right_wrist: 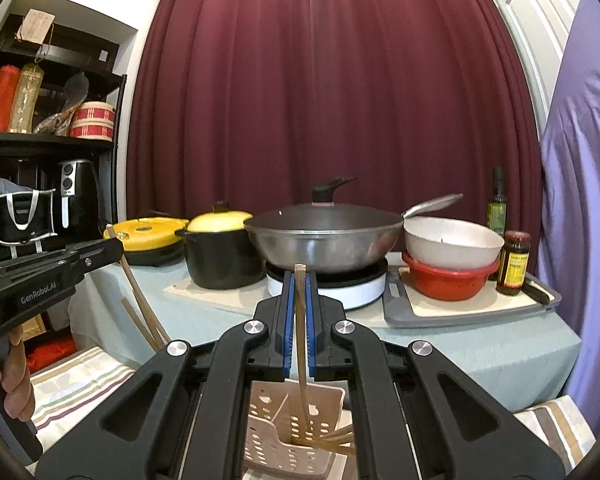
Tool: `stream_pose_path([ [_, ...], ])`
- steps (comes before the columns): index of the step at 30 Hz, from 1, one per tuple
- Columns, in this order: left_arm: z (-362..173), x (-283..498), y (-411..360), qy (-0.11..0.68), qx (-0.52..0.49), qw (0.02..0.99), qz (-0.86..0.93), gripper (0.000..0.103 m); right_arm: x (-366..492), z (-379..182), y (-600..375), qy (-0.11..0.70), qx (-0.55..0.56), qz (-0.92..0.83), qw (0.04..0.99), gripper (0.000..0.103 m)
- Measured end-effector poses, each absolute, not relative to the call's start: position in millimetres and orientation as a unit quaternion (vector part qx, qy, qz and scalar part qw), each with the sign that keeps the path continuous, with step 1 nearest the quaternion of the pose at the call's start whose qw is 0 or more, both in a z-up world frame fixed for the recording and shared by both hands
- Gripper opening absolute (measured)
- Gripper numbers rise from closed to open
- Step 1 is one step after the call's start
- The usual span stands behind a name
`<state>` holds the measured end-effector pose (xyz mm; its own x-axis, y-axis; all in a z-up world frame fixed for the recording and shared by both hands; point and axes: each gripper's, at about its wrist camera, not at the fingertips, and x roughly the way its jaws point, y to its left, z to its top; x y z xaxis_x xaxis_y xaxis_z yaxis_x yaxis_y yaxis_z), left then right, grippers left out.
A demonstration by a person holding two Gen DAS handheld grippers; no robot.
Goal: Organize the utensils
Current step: 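Lower the chopstick into the holder with the left tool while the right tool lowers its own, then open the left tool to release the chopstick while the right tool opens too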
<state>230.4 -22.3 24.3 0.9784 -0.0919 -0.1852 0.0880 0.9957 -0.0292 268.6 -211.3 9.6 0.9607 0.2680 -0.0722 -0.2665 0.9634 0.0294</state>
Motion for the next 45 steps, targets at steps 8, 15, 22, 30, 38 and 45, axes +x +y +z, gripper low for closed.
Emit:
stream_pose_path([
  [8, 1, 248, -26, 0.117, -0.007, 0.992, -0.047, 0.006, 288, -15, -206, 0.070, 0.004, 0.131, 0.989, 0.006],
  [15, -10, 258, -28, 0.129, -0.003, 0.991, -0.043, 0.006, 296, -27, -204, 0.086, 0.001, 0.128, 0.988, 0.006],
  [22, -16, 267, -26, 0.139, -0.005, 0.989, -0.044, 0.006, 298, -28, -203, 0.094, -0.004, 0.130, 0.987, 0.006],
  [30, -15, 269, -24, 0.141, -0.010, 0.989, -0.050, 0.021, 292, -24, -203, 0.079, -0.001, 0.125, 0.989, 0.039],
  [38, -11, 266, -22, 0.130, -0.016, 0.990, -0.046, 0.046, 285, -17, -203, 0.064, -0.002, 0.118, 0.991, 0.062],
  [45, -9, 262, -19, 0.123, -0.019, 0.991, -0.048, 0.059, 282, -13, -206, 0.062, 0.001, 0.113, 0.992, 0.065],
])
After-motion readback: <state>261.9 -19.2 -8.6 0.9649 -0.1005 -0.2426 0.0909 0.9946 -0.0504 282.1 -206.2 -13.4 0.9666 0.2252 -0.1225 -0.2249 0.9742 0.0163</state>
